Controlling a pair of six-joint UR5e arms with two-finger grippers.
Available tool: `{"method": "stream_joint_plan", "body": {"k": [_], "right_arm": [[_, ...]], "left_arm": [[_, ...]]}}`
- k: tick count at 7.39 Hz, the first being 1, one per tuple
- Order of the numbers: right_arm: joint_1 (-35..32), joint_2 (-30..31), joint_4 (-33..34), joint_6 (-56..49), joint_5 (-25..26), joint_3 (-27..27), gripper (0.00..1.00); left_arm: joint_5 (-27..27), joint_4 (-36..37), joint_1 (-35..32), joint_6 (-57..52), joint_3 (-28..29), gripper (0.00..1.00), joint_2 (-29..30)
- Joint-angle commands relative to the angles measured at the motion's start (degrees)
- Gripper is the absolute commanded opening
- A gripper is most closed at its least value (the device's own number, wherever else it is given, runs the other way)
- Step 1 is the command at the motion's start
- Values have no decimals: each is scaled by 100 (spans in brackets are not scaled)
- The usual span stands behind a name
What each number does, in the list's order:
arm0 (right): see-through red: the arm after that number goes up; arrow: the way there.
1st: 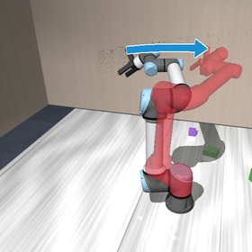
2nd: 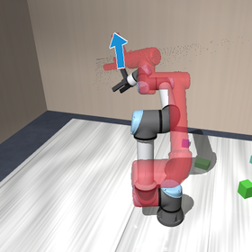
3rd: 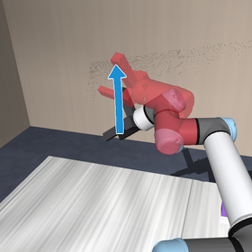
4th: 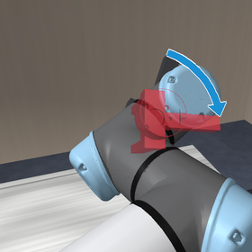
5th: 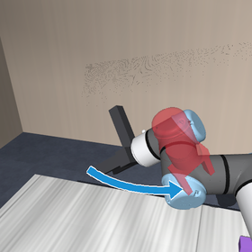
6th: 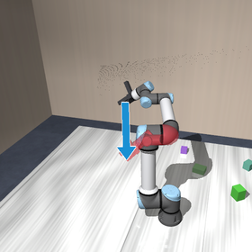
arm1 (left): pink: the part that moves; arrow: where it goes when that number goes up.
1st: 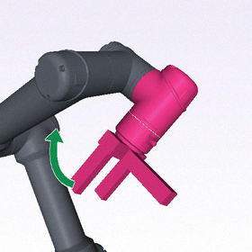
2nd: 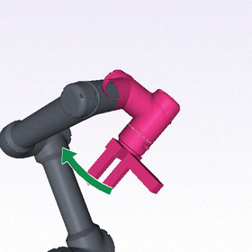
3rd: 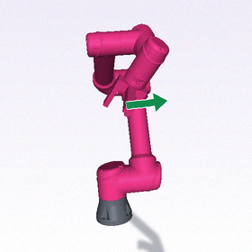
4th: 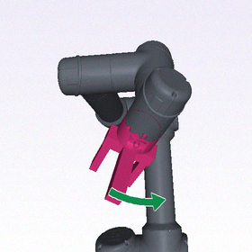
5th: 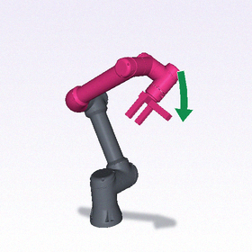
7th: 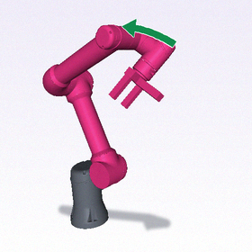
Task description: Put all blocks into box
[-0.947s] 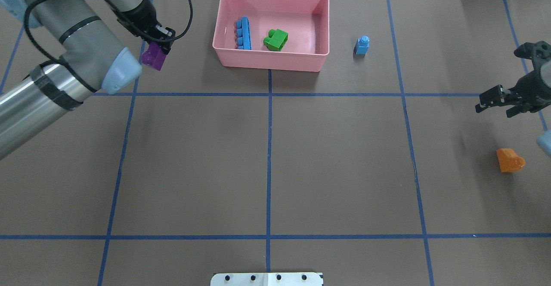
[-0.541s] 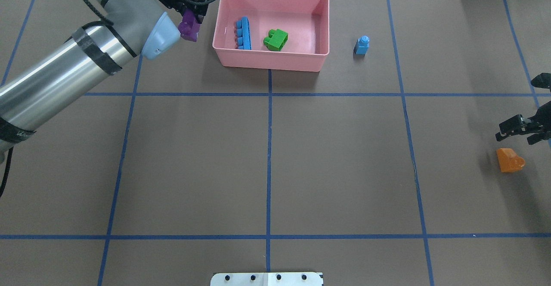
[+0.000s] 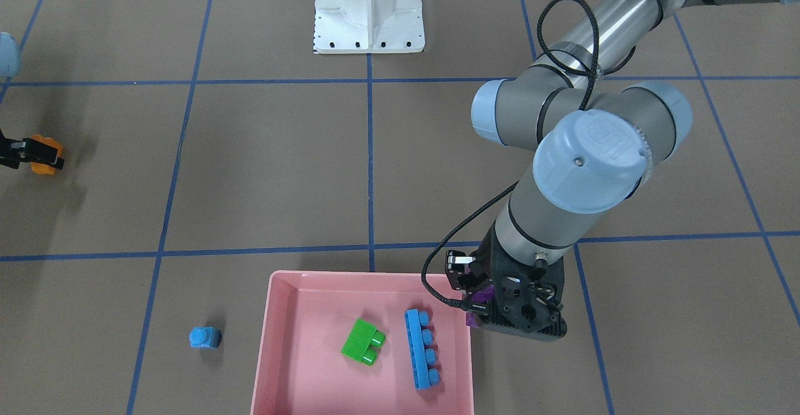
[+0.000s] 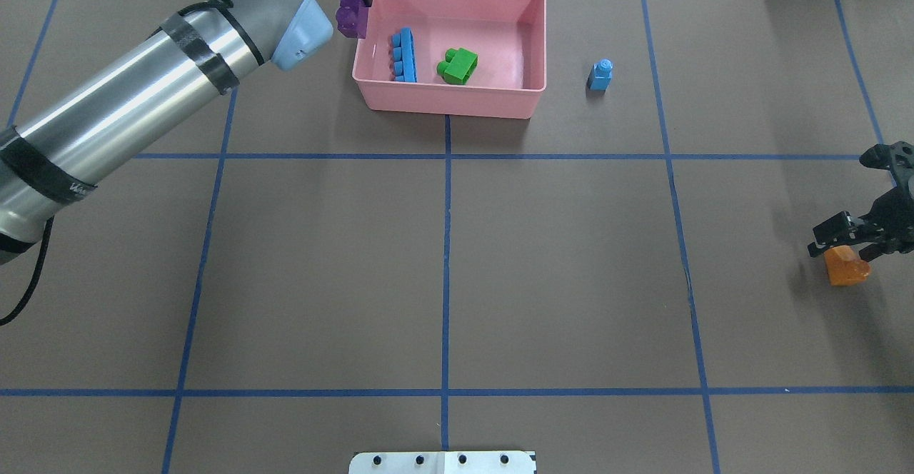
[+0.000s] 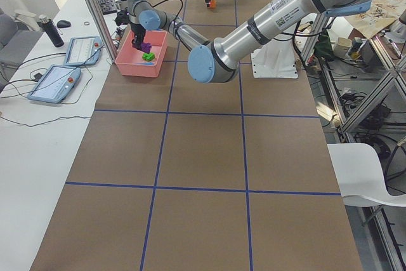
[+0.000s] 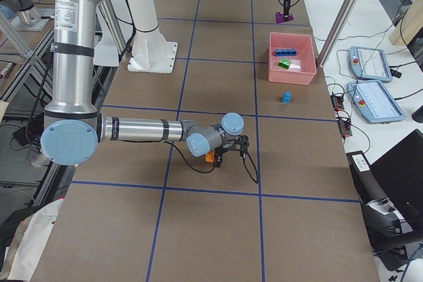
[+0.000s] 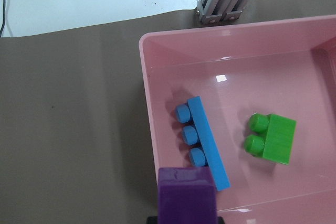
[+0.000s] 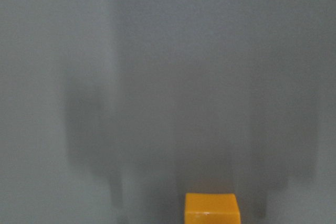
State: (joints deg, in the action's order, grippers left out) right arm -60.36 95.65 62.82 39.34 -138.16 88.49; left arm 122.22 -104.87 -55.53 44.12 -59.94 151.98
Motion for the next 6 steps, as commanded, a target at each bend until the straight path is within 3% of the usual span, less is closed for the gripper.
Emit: {"method": "stream_joint_plan", "body": {"k": [1,2,3,4,5,6], "right_arm": [[33,138,-32,-40,-27,19,46],[33,130,-33,-40,-61,36,0],[33,129,-24,-58,-131,115,0],[24,103,-6,-14,-210,220,0],[33,-27,37,21,-246,282,0],[33,-472,255,56,-238,239,0]], "left_arm": [[-57,-767,7,612,787,0,392],[-302,-859,51,633,913,0,463],[-591,-1225,225,772,1253,0,629],[-838,-1751,418,1069,1666,21,735],[-936,-1834,499,1072,1704,83,736],[-946,-1835,499,1055,1696,99,736]]}}
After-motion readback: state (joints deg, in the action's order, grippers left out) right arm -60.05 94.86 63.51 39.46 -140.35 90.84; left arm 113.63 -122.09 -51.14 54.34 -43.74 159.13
